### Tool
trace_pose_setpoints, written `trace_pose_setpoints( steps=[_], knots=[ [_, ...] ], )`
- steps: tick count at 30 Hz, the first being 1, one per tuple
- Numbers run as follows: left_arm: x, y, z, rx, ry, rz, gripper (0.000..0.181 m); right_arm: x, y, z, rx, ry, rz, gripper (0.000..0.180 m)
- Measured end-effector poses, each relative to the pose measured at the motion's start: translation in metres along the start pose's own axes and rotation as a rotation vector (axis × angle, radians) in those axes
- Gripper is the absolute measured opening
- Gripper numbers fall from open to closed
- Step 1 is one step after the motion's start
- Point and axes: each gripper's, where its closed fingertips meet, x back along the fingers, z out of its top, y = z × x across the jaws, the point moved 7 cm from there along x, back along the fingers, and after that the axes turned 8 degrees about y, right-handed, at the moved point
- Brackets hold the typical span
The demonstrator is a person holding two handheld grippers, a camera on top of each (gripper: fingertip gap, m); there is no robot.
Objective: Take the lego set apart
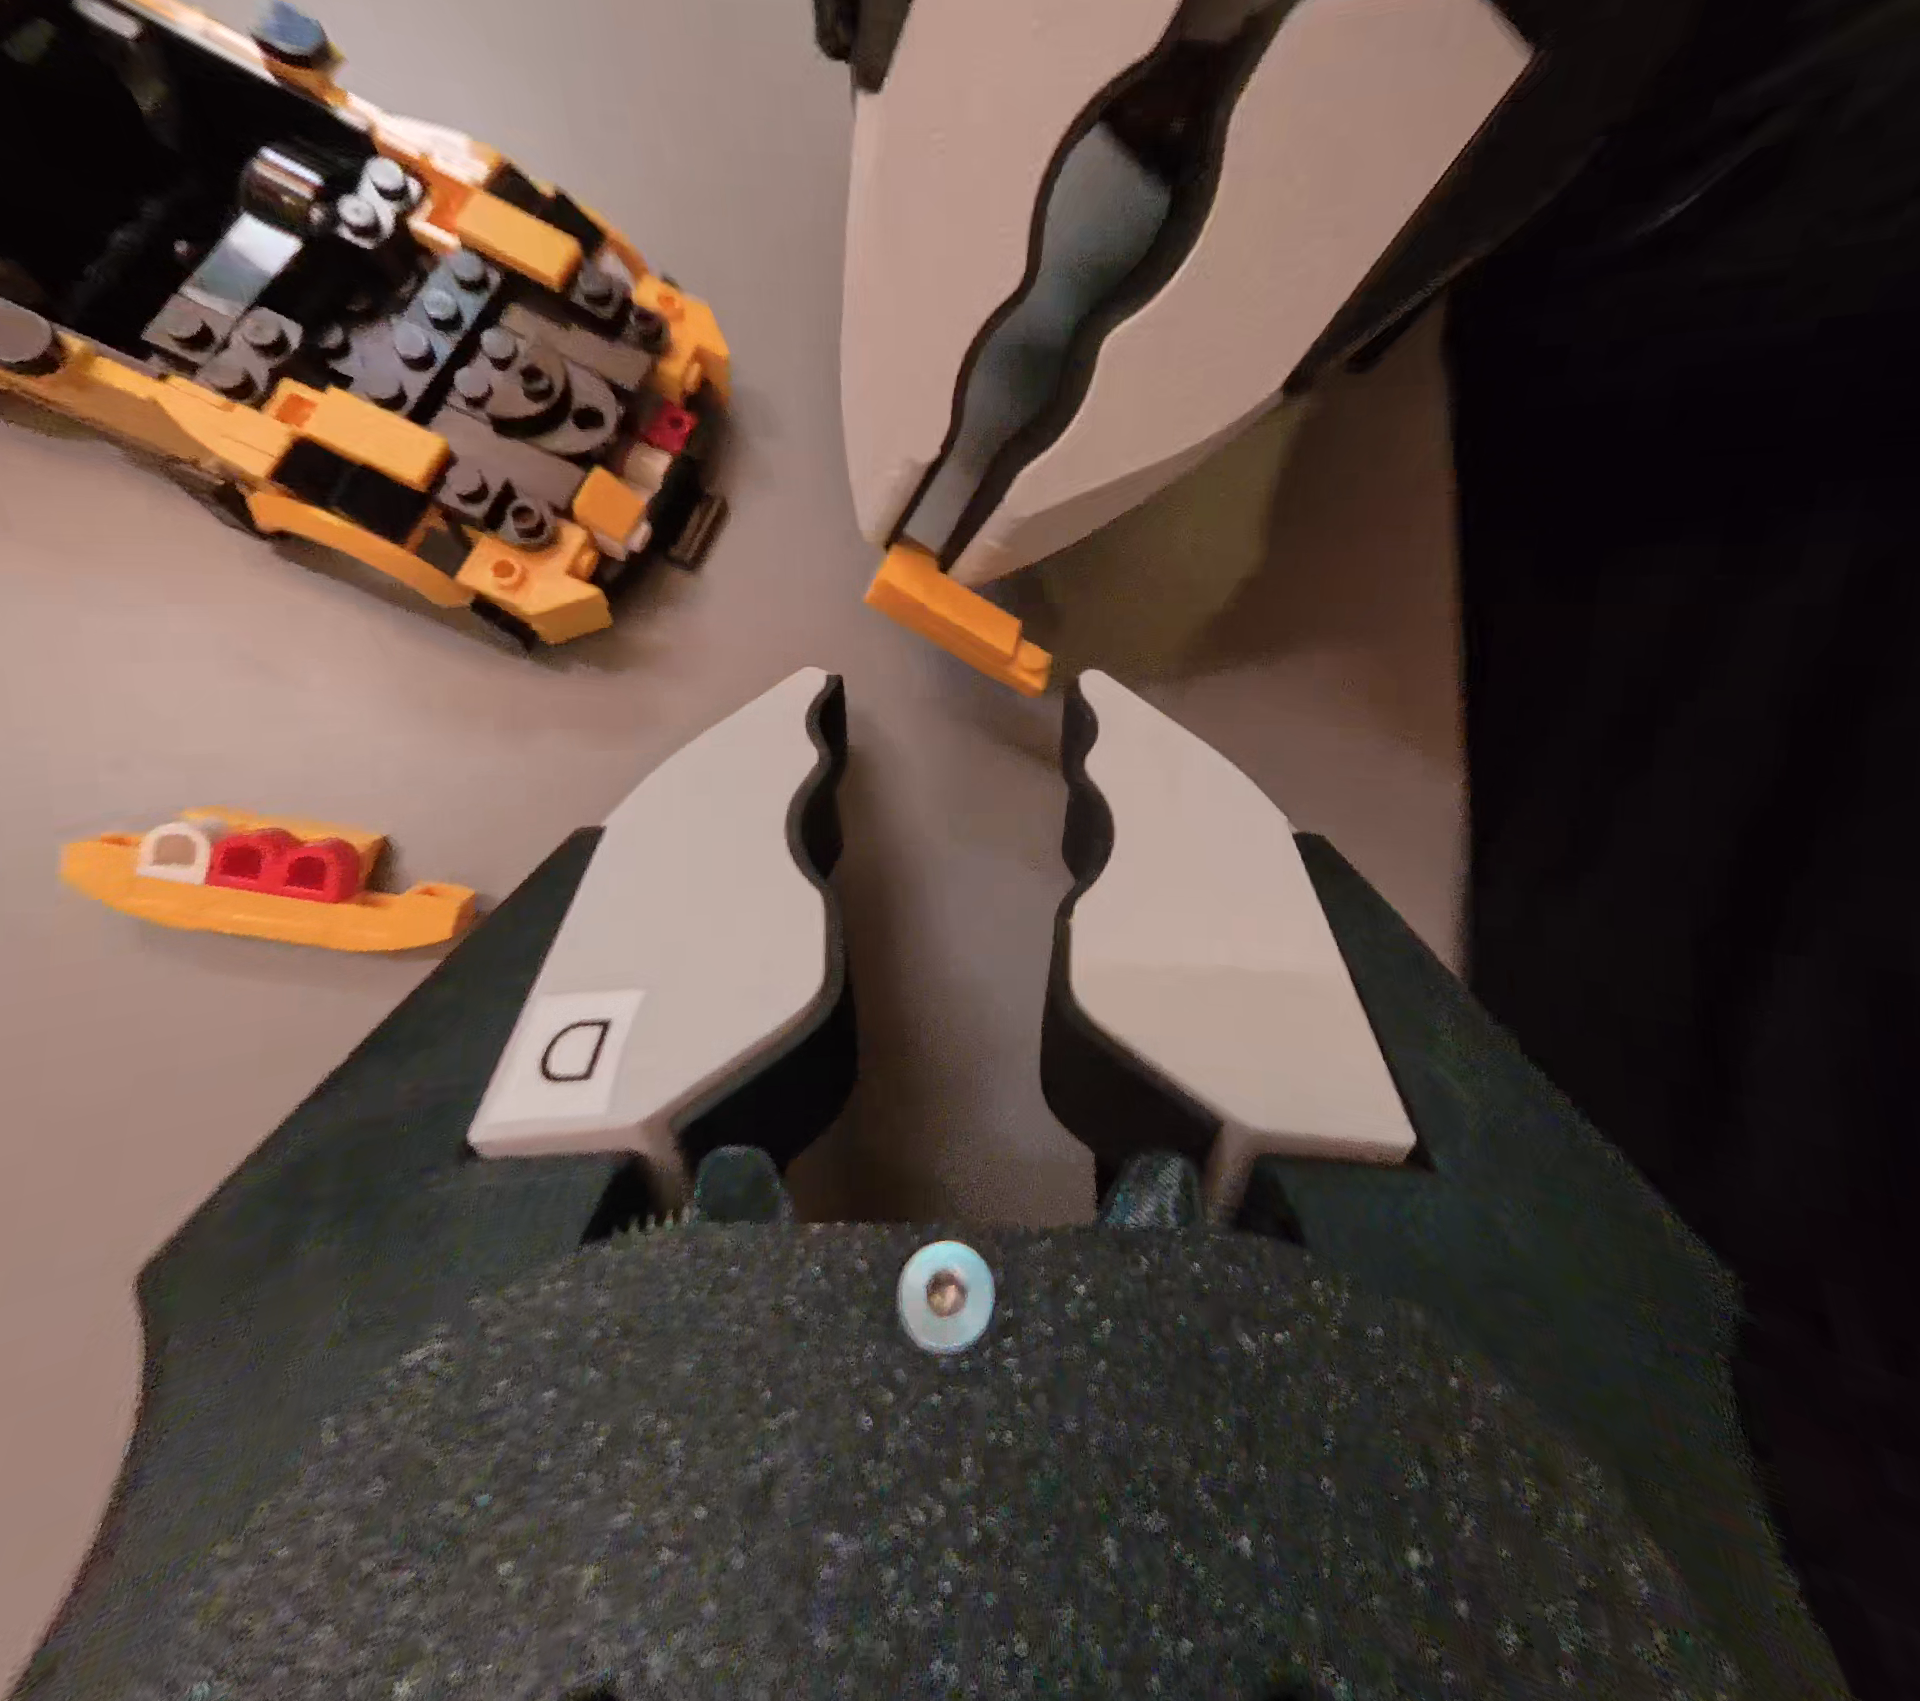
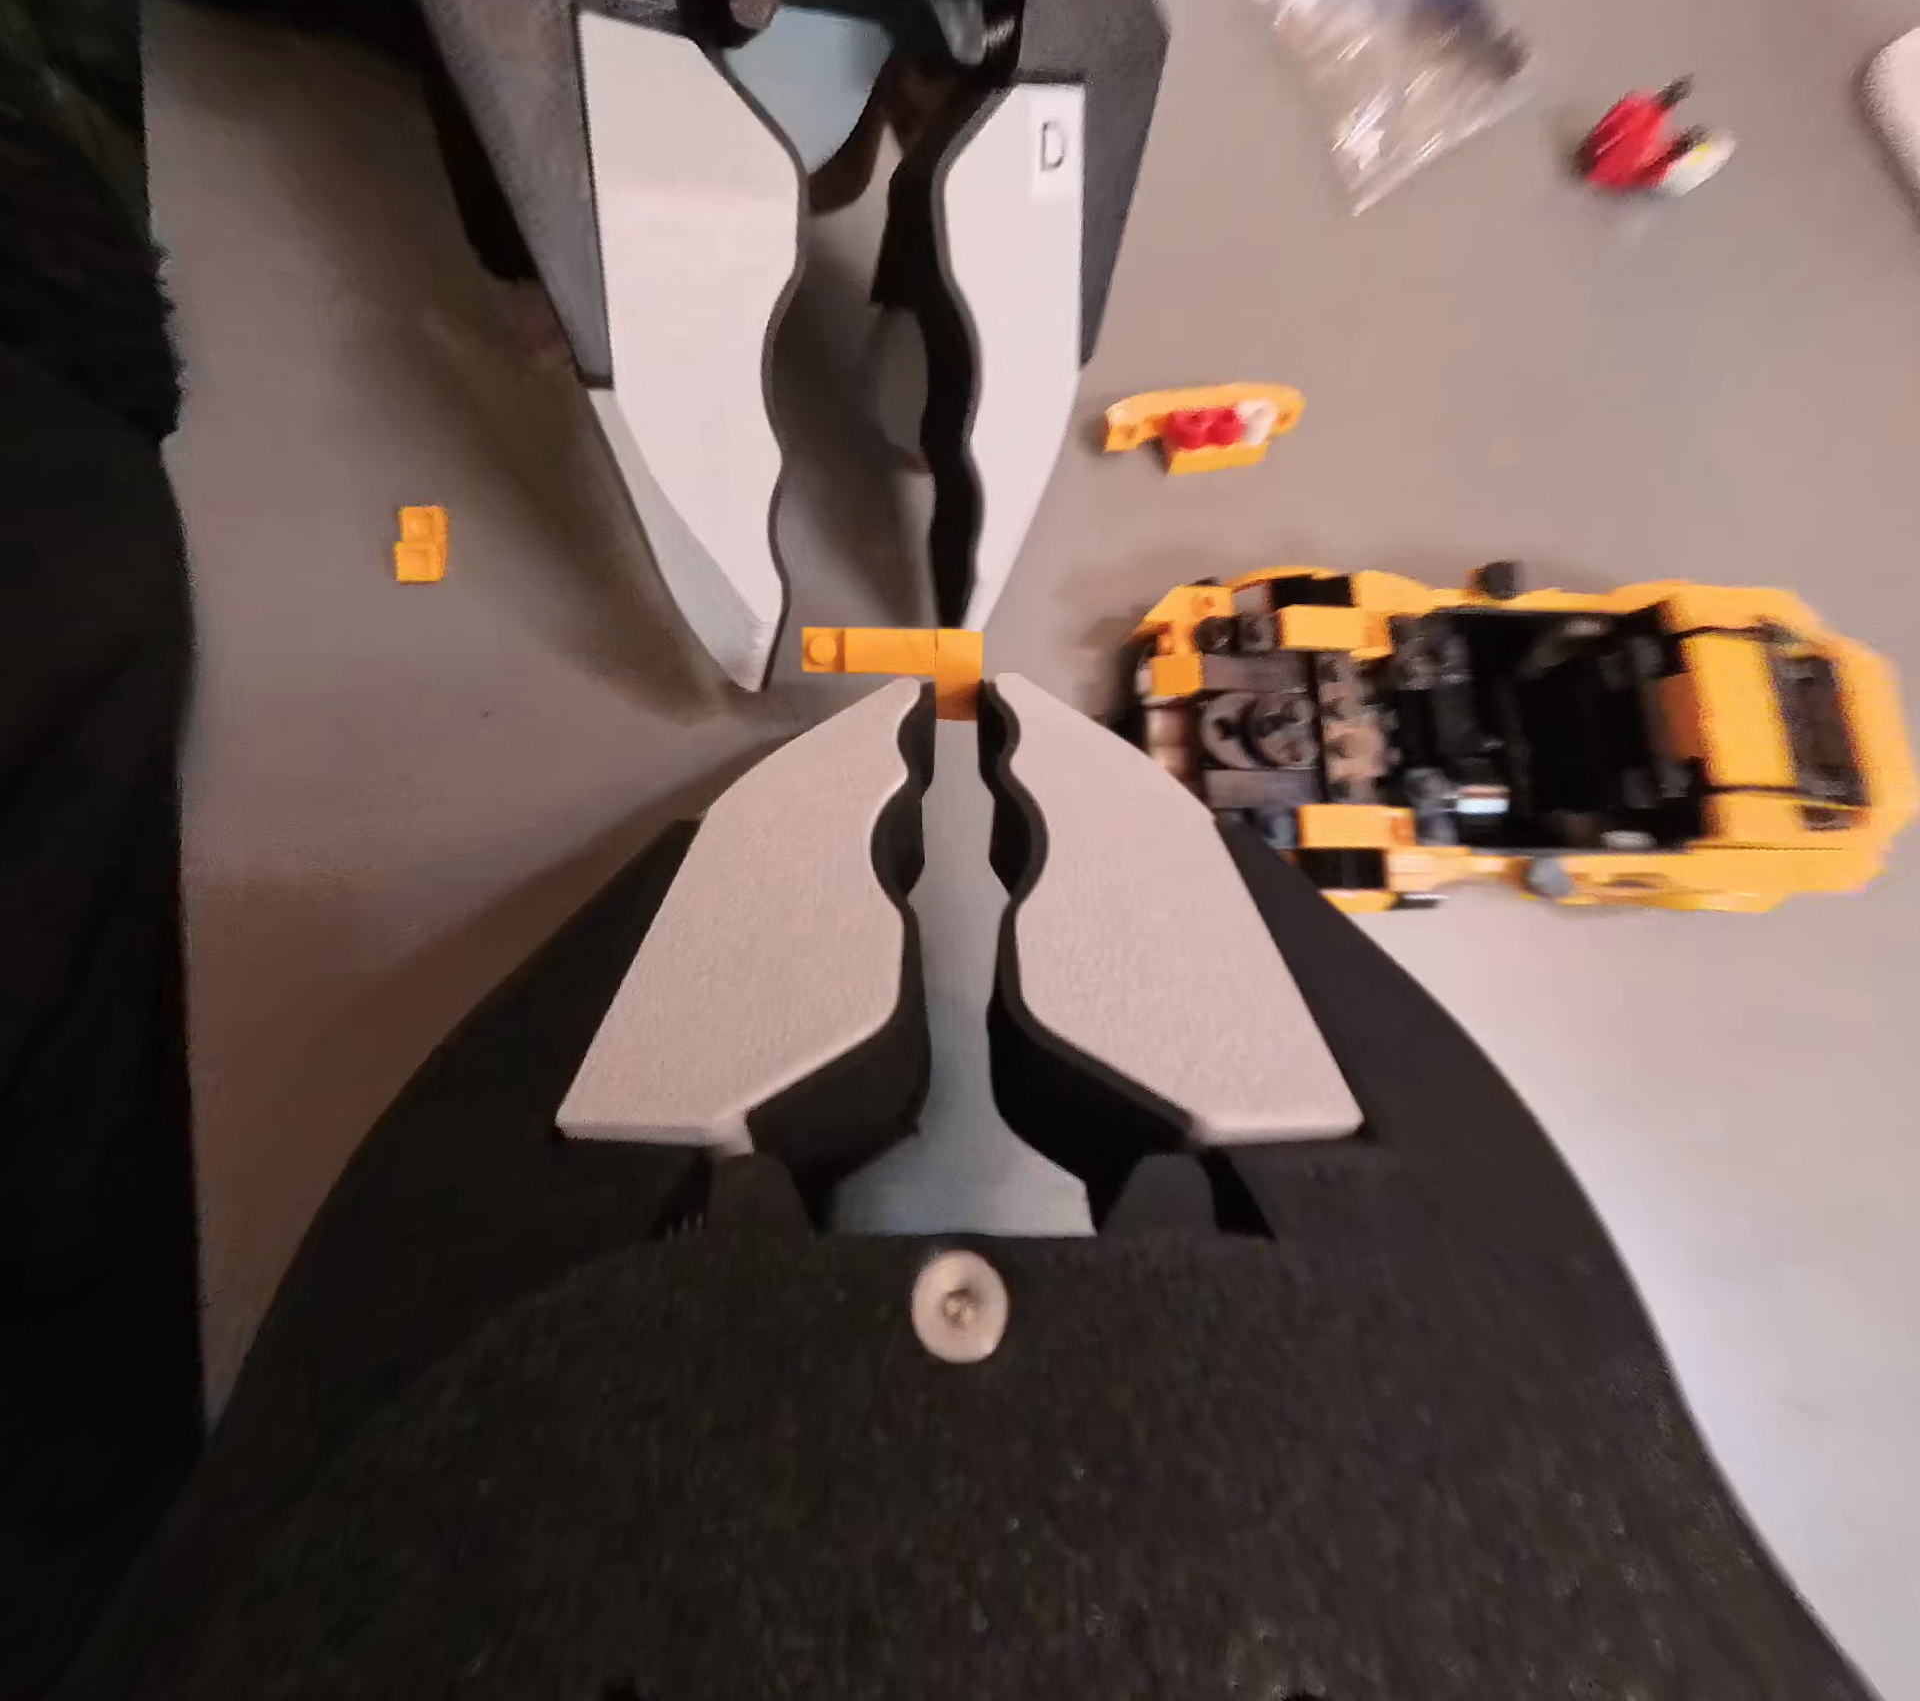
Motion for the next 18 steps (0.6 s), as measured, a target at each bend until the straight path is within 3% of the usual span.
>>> trace_pose_setpoints(
  steps=[4,9,18],
  knots=[
    [0.013,-0.003,0.016,0.207,0.212,-0.133,0.027,0.013,0.003,0.009,0.107,0.111,-0.121,0.007],
    [0.016,-0.006,0.022,0.337,0.310,-0.229,0.009,0.018,0.000,0.020,0.223,0.180,-0.226,0.007],
    [0.014,-0.002,0.019,0.251,0.225,-0.208,0.006,0.012,-0.007,0.017,0.420,0.132,-0.242,0.009]
  ],
)
